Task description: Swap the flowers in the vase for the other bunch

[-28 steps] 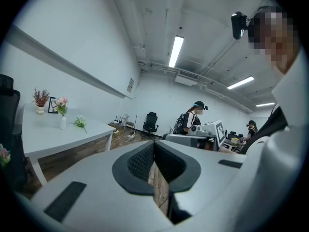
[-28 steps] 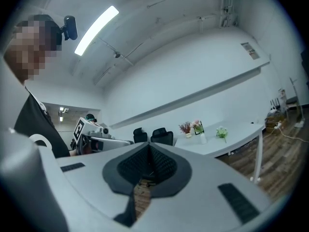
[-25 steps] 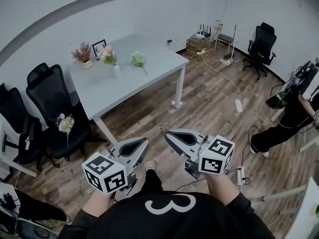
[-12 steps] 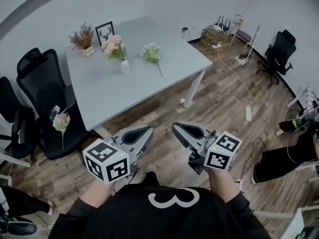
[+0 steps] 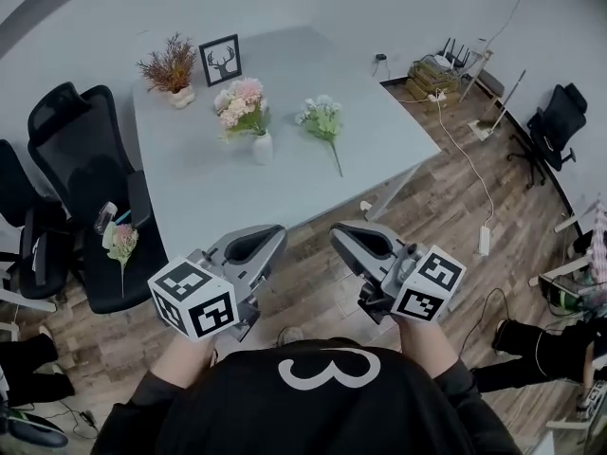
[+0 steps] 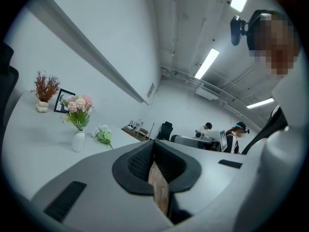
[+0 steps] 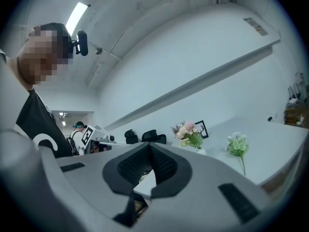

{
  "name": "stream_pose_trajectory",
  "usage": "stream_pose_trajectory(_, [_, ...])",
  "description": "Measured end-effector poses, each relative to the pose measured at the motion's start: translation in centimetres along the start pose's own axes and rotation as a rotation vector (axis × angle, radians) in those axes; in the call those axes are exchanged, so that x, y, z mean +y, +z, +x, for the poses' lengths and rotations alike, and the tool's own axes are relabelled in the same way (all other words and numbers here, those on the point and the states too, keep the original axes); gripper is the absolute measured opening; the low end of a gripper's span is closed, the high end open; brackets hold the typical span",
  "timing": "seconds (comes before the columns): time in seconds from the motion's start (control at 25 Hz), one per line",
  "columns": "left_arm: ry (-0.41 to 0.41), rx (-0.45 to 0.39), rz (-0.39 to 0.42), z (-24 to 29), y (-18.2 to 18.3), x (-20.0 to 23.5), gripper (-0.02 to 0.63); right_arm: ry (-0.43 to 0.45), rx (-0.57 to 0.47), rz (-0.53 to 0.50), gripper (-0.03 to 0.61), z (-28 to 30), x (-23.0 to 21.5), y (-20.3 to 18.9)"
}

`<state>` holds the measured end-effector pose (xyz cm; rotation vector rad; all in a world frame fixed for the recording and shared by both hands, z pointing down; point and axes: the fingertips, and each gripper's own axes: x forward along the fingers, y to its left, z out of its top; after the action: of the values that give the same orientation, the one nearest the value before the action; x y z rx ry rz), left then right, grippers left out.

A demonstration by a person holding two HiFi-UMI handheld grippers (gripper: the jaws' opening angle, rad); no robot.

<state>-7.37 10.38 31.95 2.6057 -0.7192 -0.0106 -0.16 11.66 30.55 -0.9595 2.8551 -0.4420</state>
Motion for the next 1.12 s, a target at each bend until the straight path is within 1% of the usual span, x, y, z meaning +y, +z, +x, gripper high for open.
stream_pose_trajectory(0.08, [0.018,-0.014,-0.019,0.0,0.7,1.0,0.012,0.001,-0.016,-0.002,0.011,0.8,-0.9,0.7])
stream_pose_trajectory(0.24, [0.071,-0.028,-0.022,0.3,1.5,3.3,0.012,0.017,-0.051,-0.016,0.011,2.7,-2.6,1.9])
stream_pose_trajectory(0.36, [0.113,-0.032,-0.048,0.8,1.8,5.2,0.012,0.054,-0.022,-0.022,0.011,4.6,-4.1,1.9])
stream_pose_trajectory(0.48, [0.16,-0.055,-0.071,1.3,2.6,7.4,0.012,0.09,-0.012,-0.02,0.012,6.8,-6.2,2.1])
stream_pose_trajectory(0.64, [0.233,-0.073,-0.075,2.6,3.6,10.6,0.012,0.156,0.023,-0.038,0.029,9.9,-9.0,2.5])
stream_pose_trajectory(0.84, [0.312,-0.082,-0.106,4.6,4.8,14.4,0.012,0.24,0.076,-0.049,0.106,13.8,-12.6,3.0])
stream_pose_trajectory(1.0, [0.37,-0.097,-0.132,5.5,5.6,17.3,0.012,0.278,0.106,-0.089,0.177,17.1,-15.2,3.8])
stream_pose_trajectory(1.12, [0.417,-0.108,-0.172,5.9,5.6,19.5,0.012,0.306,0.133,-0.107,0.194,19.3,-17.0,3.8])
